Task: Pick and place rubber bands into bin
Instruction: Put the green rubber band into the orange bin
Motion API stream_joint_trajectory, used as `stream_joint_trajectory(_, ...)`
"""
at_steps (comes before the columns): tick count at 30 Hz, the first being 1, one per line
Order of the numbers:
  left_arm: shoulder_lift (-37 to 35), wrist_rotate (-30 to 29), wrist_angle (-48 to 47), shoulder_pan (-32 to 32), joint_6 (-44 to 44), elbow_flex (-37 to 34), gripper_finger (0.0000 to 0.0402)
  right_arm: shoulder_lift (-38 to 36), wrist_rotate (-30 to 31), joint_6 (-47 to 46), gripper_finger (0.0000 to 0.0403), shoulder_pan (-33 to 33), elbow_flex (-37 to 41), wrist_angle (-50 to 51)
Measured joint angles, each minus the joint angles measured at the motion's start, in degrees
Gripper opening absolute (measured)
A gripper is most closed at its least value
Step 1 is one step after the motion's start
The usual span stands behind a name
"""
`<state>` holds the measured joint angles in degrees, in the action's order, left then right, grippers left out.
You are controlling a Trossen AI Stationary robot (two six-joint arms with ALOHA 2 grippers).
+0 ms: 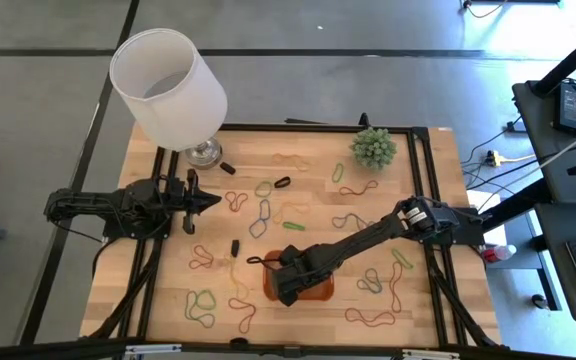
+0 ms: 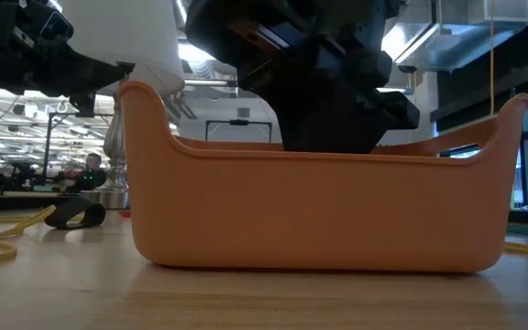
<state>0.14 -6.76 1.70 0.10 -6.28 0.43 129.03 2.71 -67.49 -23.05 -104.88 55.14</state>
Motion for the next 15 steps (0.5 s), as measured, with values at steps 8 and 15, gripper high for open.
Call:
stream_joint_trajectory(8,0.0,0.0,0.0,0.0,0.0,0.0,0.0004,0.0,-1.0,-3.0,0.0102,0.2,0.0,0.0)
stream_joint_trajectory(15,0.0,0.0,0.0,0.0,0.0,0.0,0.0004,0.0,-1.5,-3.2,0.0102,0.7,0.2,0.1)
